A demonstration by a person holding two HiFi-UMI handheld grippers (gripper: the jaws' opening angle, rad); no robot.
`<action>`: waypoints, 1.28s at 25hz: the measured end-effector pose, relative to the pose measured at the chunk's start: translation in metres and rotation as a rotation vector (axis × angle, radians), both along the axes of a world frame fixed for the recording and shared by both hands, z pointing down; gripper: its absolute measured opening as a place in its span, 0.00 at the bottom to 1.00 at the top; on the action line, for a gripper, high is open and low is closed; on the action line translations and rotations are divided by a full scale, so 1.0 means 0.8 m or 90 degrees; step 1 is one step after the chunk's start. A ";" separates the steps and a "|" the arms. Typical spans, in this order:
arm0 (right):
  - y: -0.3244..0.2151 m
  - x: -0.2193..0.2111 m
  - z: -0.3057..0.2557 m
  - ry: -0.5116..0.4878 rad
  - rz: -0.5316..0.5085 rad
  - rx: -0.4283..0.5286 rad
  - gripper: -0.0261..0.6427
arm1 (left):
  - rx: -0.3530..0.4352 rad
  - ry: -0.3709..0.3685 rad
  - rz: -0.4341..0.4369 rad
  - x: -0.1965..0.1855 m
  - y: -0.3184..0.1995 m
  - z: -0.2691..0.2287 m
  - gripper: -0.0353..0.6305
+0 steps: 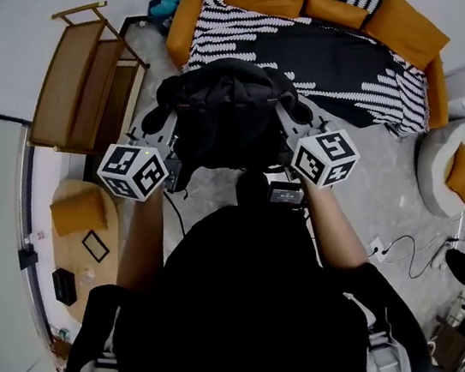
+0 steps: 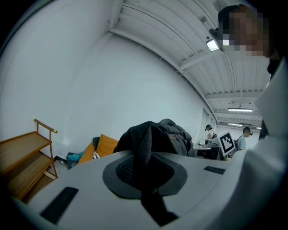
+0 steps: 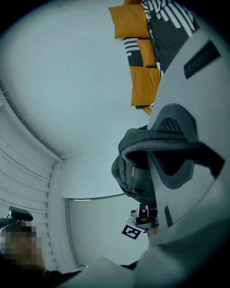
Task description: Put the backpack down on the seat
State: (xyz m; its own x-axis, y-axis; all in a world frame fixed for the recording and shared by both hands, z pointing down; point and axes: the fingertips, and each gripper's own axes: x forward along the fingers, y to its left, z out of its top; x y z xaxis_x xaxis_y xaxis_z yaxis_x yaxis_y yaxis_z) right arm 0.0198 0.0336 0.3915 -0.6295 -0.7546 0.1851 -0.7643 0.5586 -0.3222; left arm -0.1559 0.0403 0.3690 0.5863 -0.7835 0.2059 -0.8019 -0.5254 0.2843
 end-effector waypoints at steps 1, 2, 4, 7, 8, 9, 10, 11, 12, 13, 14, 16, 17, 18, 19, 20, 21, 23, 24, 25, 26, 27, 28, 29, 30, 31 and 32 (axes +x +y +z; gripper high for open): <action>-0.015 0.003 0.001 0.000 -0.004 -0.001 0.11 | -0.003 -0.002 -0.004 0.003 -0.013 0.001 0.10; -0.029 0.005 0.000 0.002 -0.008 -0.002 0.11 | -0.007 -0.003 -0.008 0.005 -0.027 0.001 0.10; -0.056 0.009 -0.003 0.006 -0.015 0.007 0.11 | -0.007 -0.002 -0.016 0.008 -0.052 0.000 0.10; -0.079 0.012 -0.004 0.010 -0.027 0.022 0.11 | 0.000 -0.002 -0.024 0.012 -0.072 0.001 0.10; -0.091 0.017 -0.005 0.011 -0.031 0.022 0.11 | 0.000 -0.001 -0.026 0.017 -0.084 0.001 0.10; -0.109 0.023 -0.006 0.011 -0.034 0.022 0.11 | -0.001 -0.001 -0.028 0.023 -0.101 -0.001 0.10; -0.128 0.029 -0.008 0.011 -0.038 0.021 0.11 | -0.002 -0.001 -0.030 0.030 -0.121 -0.003 0.10; -0.146 0.036 -0.010 0.010 -0.040 0.020 0.11 | -0.003 -0.003 -0.032 0.036 -0.138 -0.005 0.10; -0.161 0.041 -0.012 0.010 -0.042 0.019 0.11 | -0.005 -0.004 -0.033 0.041 -0.152 -0.006 0.10; -0.173 0.045 -0.012 0.010 -0.044 0.019 0.11 | -0.006 -0.004 -0.035 0.046 -0.164 -0.006 0.10; -0.184 0.049 -0.012 0.009 -0.047 0.018 0.11 | -0.007 -0.003 -0.037 0.050 -0.173 -0.005 0.10; -0.204 0.058 -0.012 0.007 -0.051 0.020 0.11 | -0.009 0.002 -0.041 0.058 -0.193 -0.004 0.10; -0.214 0.062 -0.012 0.006 -0.052 0.021 0.11 | -0.009 0.003 -0.041 0.062 -0.202 -0.003 0.10; -0.223 0.065 -0.012 0.006 -0.051 0.023 0.11 | -0.011 0.003 -0.041 0.065 -0.211 -0.002 0.10; -0.232 0.068 -0.011 0.007 -0.051 0.024 0.11 | -0.013 0.002 -0.041 0.068 -0.220 -0.001 0.10; -0.240 0.071 -0.010 0.008 -0.049 0.023 0.11 | -0.015 0.000 -0.041 0.071 -0.227 0.002 0.10; -0.248 0.073 -0.008 0.009 -0.048 0.021 0.11 | -0.018 -0.002 -0.041 0.073 -0.233 0.004 0.10; -0.263 0.076 -0.004 0.010 -0.046 0.019 0.11 | -0.020 -0.004 -0.040 0.077 -0.248 0.008 0.10; -0.272 0.078 -0.003 0.010 -0.045 0.018 0.11 | -0.021 -0.004 -0.039 0.078 -0.257 0.009 0.10; -0.280 0.079 -0.001 0.010 -0.044 0.017 0.11 | -0.022 -0.003 -0.038 0.079 -0.266 0.010 0.10; -0.287 0.079 0.001 0.010 -0.043 0.015 0.11 | -0.023 -0.003 -0.037 0.079 -0.274 0.012 0.10; -0.294 0.080 0.003 0.009 -0.041 0.012 0.11 | -0.025 -0.002 -0.036 0.079 -0.283 0.014 0.10; -0.302 0.080 0.006 0.007 -0.040 0.008 0.11 | -0.028 -0.001 -0.037 0.080 -0.291 0.017 0.10; -0.309 0.080 0.010 0.006 -0.038 0.004 0.11 | -0.030 0.000 -0.037 0.079 -0.300 0.020 0.10; -0.317 0.080 0.013 0.005 -0.036 0.001 0.11 | -0.032 0.002 -0.037 0.079 -0.309 0.023 0.10; -0.325 0.079 0.017 0.004 -0.035 -0.003 0.11 | -0.035 0.004 -0.036 0.078 -0.317 0.027 0.10; -0.332 0.078 0.020 0.004 -0.034 -0.006 0.11 | -0.037 0.006 -0.036 0.077 -0.325 0.031 0.10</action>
